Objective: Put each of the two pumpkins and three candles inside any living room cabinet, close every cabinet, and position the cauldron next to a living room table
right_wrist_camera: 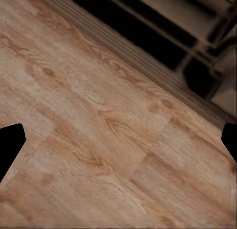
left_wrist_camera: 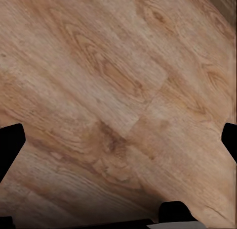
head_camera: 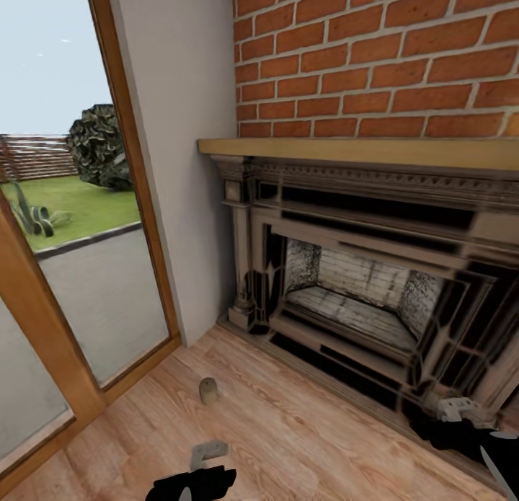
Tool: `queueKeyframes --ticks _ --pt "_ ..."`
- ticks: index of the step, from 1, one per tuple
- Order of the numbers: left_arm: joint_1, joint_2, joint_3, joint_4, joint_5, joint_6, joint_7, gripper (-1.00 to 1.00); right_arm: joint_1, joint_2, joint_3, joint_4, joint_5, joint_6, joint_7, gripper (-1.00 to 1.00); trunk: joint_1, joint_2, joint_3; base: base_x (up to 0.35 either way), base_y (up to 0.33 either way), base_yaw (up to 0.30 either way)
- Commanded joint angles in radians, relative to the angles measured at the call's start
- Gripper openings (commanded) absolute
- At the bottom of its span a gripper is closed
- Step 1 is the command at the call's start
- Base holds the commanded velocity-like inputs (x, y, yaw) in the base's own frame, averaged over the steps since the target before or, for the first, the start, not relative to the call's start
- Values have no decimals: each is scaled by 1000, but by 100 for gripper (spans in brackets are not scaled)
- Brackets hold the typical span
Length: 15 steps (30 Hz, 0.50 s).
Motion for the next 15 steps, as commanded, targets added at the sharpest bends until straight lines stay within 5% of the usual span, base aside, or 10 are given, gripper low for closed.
queueKeyframes --ticks 1,15 --pt "0 0 0 -2 6 5 2 100 -1 1 -4 0 0 6 5 100 0 -1 -1 -195 -287 -278" --pt "0 -1 0 -1 7 5 2 100 -1 4 -4 0 0 7 4 100 0 -1 -1 -218 -276 -279"
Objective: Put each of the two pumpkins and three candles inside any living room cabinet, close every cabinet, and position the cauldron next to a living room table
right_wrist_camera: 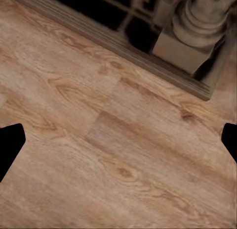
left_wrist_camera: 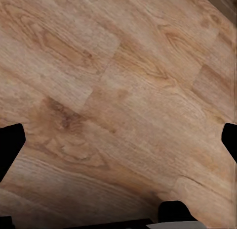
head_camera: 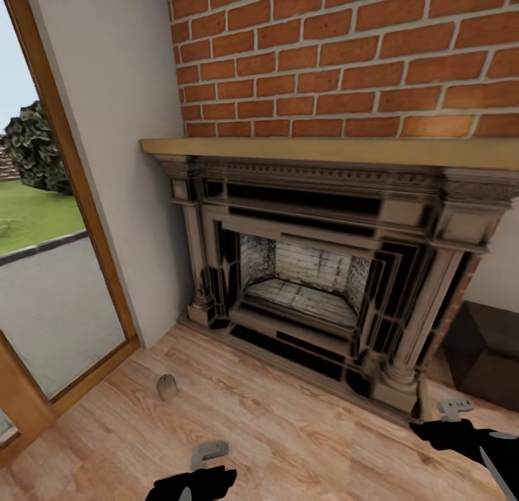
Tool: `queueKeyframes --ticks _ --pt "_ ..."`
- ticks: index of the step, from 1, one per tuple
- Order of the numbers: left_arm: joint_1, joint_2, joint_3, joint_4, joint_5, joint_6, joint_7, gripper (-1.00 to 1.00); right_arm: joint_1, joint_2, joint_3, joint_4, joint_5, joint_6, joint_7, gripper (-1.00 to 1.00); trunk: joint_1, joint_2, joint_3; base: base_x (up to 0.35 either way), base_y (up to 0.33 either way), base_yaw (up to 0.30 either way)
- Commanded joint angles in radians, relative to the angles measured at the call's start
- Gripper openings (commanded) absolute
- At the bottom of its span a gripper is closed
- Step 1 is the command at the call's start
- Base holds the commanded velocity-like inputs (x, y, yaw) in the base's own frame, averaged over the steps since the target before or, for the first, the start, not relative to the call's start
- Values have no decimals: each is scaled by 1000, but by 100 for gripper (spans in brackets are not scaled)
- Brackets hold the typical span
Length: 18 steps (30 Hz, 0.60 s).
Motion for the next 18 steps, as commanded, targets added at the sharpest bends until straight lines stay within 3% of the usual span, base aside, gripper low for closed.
queueKeyframes --ticks 1,8,18 --pt "0 0 0 -2 6 5 2 100 -1 0 -2 -1 0 5 5 100 0 -1 -1 -195 -291 -279" --pt "0 0 0 -1 6 5 2 100 -1 1 -2 -1 0 5 5 100 0 -1 -1 -158 -307 -279" --pt "1 -1 -1 2 6 5 1 100 -1 1 -2 -1 -1 1 5 100 0 -1 -1 -33 -336 -279"
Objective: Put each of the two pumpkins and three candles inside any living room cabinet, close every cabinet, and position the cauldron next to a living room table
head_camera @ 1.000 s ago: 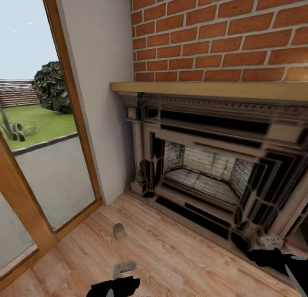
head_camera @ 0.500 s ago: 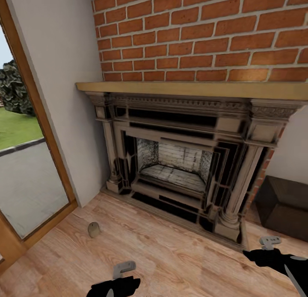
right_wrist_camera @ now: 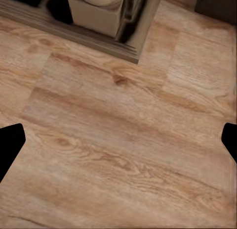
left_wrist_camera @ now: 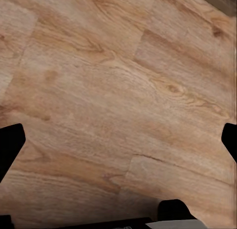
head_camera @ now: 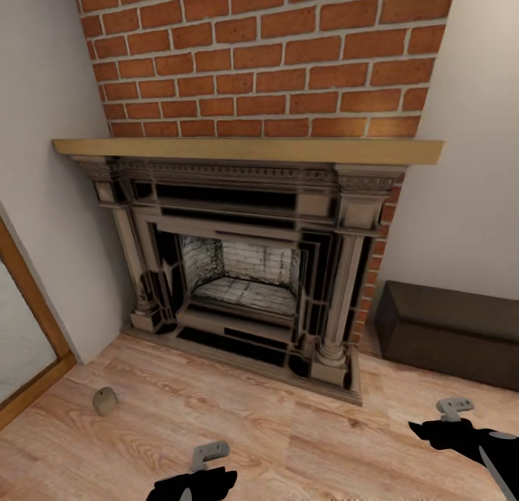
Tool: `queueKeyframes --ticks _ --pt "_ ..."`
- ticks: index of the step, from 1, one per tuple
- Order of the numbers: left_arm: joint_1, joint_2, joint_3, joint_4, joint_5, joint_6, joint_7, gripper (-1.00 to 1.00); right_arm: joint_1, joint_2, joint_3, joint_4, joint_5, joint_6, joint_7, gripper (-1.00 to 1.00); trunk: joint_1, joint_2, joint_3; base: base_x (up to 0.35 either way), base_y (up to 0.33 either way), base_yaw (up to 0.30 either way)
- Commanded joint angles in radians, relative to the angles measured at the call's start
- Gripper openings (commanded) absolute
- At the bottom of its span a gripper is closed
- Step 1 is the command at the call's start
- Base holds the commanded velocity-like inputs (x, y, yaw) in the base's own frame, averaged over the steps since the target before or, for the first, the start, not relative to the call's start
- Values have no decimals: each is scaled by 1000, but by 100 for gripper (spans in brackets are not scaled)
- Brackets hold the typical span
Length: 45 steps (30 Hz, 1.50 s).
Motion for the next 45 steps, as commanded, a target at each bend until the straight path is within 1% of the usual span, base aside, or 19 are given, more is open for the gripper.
queueKeyframes --ticks 1,11,30,40,45 --pt "0 0 0 -1 6 5 2 100 -1 0 -3 -1 0 5 5 100 0 -1 -1 -5 -344 -279" --pt "0 0 0 0 5 5 2 100 -1 0 -3 -1 0 4 5 100 0 -1 -1 7 -346 -279" --pt "0 0 0 0 7 5 4 100 -1 -2 -4 -1 1 9 5 100 0 -1 4 69 -346 -275" --pt "0 0 0 0 6 5 5 100 -1 -5 -5 4 0 -1 7 100 0 -1 6 81 -346 -67" --pt "0 0 0 0 6 5 5 100 -1 -6 -14 10 0 -3 8 100 0 -1 6 121 -337 -6"
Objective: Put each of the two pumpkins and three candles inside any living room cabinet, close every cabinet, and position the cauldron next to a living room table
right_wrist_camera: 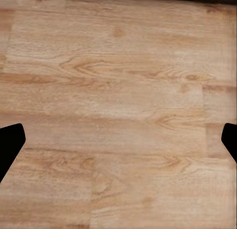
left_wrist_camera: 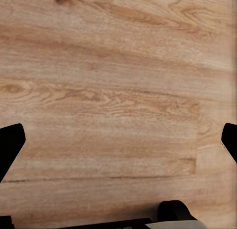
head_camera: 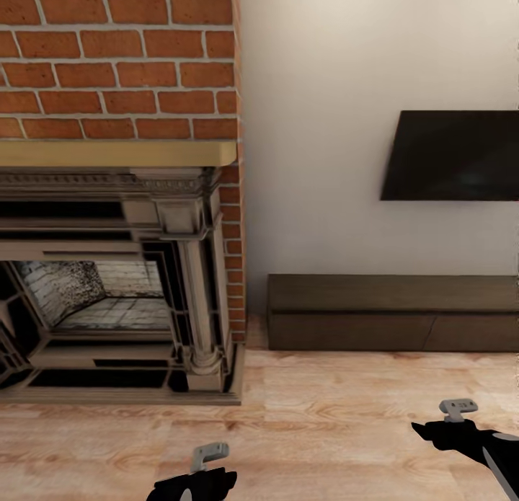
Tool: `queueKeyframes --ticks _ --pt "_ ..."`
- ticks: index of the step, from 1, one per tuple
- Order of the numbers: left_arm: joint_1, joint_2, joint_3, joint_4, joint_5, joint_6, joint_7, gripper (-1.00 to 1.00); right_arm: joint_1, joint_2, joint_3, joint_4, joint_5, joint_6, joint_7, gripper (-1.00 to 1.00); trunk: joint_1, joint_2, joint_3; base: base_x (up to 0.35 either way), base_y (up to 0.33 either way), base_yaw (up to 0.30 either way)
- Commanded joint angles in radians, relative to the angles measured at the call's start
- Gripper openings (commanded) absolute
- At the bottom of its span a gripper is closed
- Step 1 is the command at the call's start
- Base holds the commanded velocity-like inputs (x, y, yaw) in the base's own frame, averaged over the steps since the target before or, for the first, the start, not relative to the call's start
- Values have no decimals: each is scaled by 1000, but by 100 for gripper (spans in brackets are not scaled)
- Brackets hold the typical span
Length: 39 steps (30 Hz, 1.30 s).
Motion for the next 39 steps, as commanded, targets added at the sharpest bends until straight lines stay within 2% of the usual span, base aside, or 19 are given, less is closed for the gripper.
queueKeyframes --ticks 1,5,12,17,25,39 --pt "0 0 0 -2 6 5 3 100 -1 0 -4 0 0 5 5 100 0 -1 -1 141 -330 -3" --pt "0 0 0 -2 6 5 3 100 -1 -1 -9 1 -2 5 6 100 0 -1 -1 155 -325 -1" --pt "0 -1 0 -2 6 5 3 100 -2 -1 -41 2 -4 4 9 100 0 -1 -1 166 -320 0" --pt "0 -1 -4 -2 6 5 3 100 -2 -1 -45 2 -6 4 10 100 0 -1 -1 170 -318 0" --pt "0 0 -32 0 6 5 4 100 -2 0 -46 2 -6 3 10 100 0 -1 -1 185 -307 0" --pt "0 1 -35 0 7 5 3 100 -2 0 -46 2 -6 3 10 100 0 -1 -1 205 -289 0"
